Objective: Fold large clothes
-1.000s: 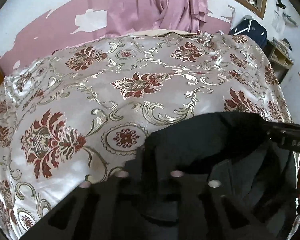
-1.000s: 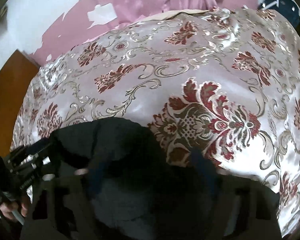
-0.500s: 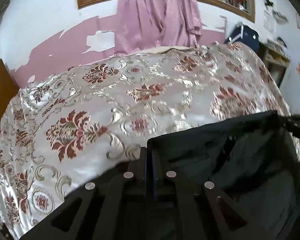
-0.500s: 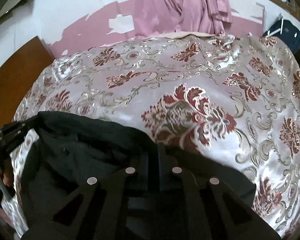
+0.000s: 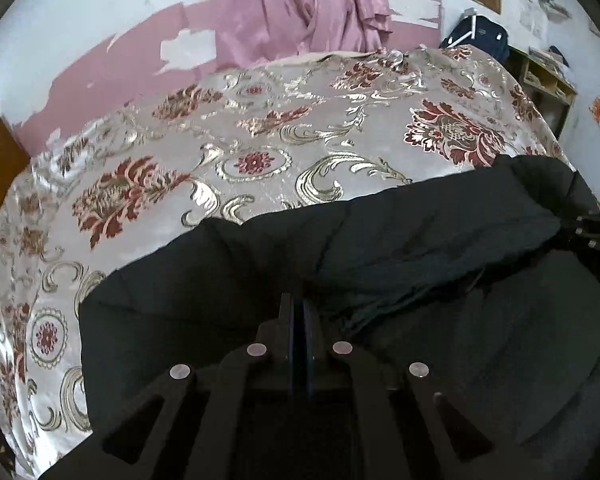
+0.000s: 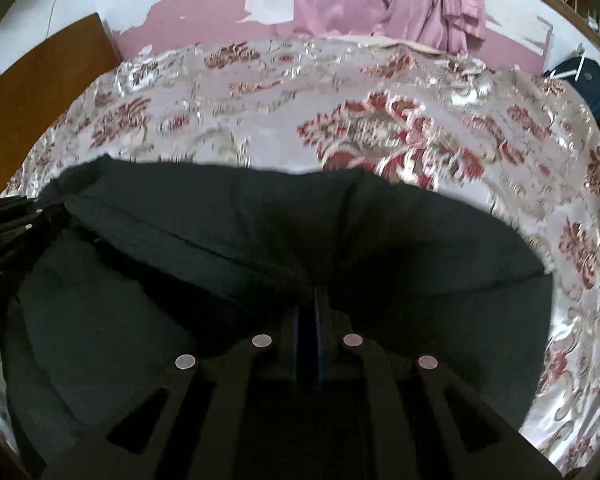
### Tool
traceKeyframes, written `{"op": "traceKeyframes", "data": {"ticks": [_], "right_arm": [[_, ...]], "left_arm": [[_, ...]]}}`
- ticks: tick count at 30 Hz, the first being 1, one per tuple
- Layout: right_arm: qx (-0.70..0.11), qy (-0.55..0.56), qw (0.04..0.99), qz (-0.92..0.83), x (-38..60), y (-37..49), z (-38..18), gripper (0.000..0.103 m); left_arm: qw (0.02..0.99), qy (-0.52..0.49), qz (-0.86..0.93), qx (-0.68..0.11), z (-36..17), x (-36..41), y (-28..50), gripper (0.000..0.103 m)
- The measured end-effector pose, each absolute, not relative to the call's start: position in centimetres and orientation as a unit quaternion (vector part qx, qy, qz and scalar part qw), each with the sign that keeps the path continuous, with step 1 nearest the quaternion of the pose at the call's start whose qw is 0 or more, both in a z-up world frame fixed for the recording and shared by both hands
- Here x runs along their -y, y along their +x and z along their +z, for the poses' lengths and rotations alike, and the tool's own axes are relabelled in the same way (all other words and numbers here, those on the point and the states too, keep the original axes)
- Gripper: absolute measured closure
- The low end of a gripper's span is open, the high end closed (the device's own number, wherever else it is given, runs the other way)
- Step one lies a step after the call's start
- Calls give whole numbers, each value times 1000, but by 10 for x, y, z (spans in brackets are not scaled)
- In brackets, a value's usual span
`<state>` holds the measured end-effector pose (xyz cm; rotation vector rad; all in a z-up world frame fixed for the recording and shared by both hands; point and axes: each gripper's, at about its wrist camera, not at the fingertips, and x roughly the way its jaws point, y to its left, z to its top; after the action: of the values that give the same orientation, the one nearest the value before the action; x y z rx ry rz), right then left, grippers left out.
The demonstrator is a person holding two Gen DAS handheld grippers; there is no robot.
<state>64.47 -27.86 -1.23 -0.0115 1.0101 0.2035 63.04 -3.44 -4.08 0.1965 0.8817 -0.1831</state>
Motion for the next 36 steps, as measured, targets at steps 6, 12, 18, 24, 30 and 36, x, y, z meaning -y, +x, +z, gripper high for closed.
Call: {"op": "traceKeyframes", "data": {"ticks": [6,12,18,24,30,36], "right_arm": [[-477,39,869,127,290,641,25,93],[-441,90,882,138,298,652,71,65],[-489,119,849,163,254,702,48,63],[-538,63,822,177,230,693,14,63],[-559,72,802,199,239,694,7,63],[-600,45,768,222,239,696,-5,63]], "left_arm": [[900,66,-112,-416,-35,21,630,98],[899,78,-112,-415,-33,26,630,98],[896,78,-126,-418,-15,21,630,92],[915,31,-168,-366,30,3,621,71],[899,-2,-215,-383,35,21,652,66],[815,28,-293,-499,-17,57,680,79]]}}
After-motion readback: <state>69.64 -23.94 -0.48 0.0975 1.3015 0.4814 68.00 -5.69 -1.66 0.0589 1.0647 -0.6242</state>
